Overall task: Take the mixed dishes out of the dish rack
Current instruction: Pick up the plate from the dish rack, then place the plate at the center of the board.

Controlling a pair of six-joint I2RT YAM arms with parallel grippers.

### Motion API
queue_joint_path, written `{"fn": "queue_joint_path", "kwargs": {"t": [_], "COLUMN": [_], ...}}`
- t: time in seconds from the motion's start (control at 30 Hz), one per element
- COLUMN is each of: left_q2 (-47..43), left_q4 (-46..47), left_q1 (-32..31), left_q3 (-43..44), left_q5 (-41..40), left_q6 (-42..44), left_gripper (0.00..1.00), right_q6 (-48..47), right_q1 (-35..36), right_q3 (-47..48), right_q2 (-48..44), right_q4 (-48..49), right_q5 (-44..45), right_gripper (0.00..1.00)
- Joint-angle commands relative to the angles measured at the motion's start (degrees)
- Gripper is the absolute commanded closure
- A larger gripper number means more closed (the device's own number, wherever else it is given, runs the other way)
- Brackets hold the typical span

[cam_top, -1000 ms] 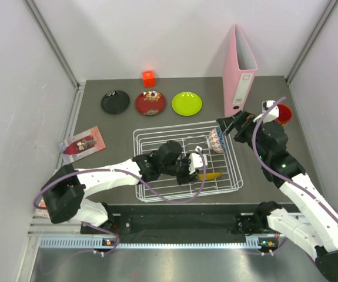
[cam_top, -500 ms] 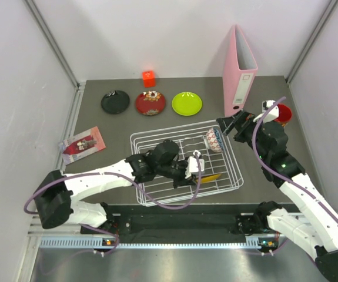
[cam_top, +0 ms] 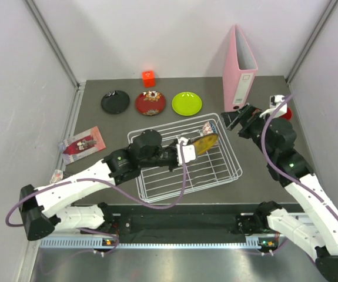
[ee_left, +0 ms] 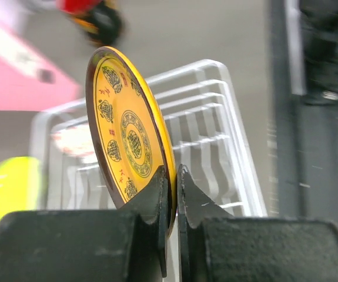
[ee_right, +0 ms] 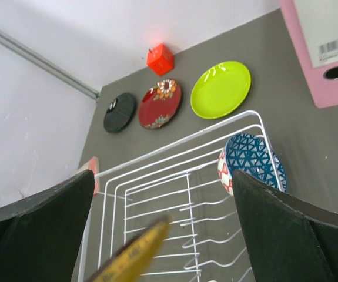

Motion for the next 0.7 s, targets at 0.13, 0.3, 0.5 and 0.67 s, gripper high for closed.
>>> {"fn": "queue_joint_path", "kwargs": {"t": [0.13, 0.3, 0.5, 0.67], "left_q2": [-5.3, -4.0, -0.6, 1.5], "left_q4": [6.0, 12.0, 18.2, 21.7], "left_q1": [-1.2, -5.6, -9.5, -11.5], "left_q3": [-0.1, -5.3, -9.5, -10.1], "left_q5": [-18.5, -36.2, -42.6, -43.8], "left_q6": [16.2, 28.7, 40.8, 43.3], "left_gripper": [1.00, 1.00, 1.00, 1.00], "right_q6": [2.7, 5.5, 4.8, 2.9], "right_q1": [-0.3, -0.2, -0.2, -0.2], "right_q3": [7.2, 8.4, 9.9, 10.5], "right_q2": [0.5, 5.4, 10.4, 13.2], "right_q4": [-5.4, -5.1, -4.8, -4.9], "right_q5": [1.3, -8.3, -14.7, -17.4], "right_gripper": [0.00, 0.00, 0.00, 0.00]}}
